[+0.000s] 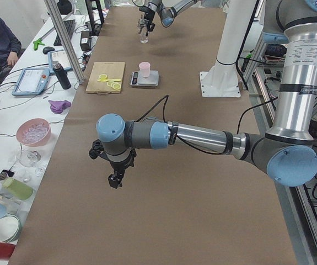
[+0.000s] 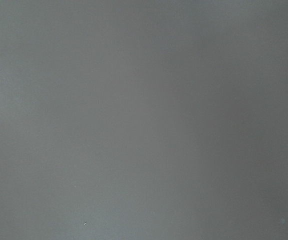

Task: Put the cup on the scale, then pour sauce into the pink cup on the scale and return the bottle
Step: 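Carry the bottle upright with the right gripper back to its spot, then lower the bottle onto the table and open the right gripper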

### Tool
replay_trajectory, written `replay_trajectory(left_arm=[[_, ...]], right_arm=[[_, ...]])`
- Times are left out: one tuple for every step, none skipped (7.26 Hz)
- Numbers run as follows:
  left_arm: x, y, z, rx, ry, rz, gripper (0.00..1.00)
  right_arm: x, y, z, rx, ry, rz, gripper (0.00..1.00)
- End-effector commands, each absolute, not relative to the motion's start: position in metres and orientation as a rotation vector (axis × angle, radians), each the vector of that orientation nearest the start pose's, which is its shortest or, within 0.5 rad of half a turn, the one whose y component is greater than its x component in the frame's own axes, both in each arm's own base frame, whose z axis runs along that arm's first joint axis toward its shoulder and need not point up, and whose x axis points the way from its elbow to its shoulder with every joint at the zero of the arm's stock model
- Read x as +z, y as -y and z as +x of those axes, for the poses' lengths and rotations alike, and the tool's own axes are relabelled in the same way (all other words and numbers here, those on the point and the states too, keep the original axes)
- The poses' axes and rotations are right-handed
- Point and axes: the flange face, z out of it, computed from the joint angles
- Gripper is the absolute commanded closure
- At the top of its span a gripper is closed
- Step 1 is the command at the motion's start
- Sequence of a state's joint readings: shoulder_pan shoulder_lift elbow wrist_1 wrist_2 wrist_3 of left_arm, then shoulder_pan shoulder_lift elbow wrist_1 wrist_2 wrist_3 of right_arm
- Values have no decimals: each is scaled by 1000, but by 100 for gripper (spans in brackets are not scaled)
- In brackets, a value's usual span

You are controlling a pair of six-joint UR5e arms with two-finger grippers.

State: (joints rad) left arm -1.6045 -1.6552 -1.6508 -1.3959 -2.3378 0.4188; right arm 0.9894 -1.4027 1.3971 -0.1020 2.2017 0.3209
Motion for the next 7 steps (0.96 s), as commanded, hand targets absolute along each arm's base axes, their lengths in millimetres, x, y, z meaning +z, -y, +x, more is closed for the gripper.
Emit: replay_trajectory(left_arm=[[594,519,-82,364,-754,165,2],[595,519,-82,363,-754,164,2],[595,519,-82,365,-754,164,2],[595,519,-82,365,-754,164,2],[595,519,-82,365,-754,164,2],[595,519,-82,365,-754,164,2],[594,519,-82,365,-754,166,2]], right_arm=[[504,494,-263,-663,1096,1051,100],[510,489,-278,-656,1082,1051,100],[520,484,-290,-659,1078,1051,100],[532,479,-297,-669,1087,1053,100],[545,476,-300,-666,1083,1061,100],[548,477,-306,-671,1086,1068,100],[546,476,-309,-671,1089,1069,100]])
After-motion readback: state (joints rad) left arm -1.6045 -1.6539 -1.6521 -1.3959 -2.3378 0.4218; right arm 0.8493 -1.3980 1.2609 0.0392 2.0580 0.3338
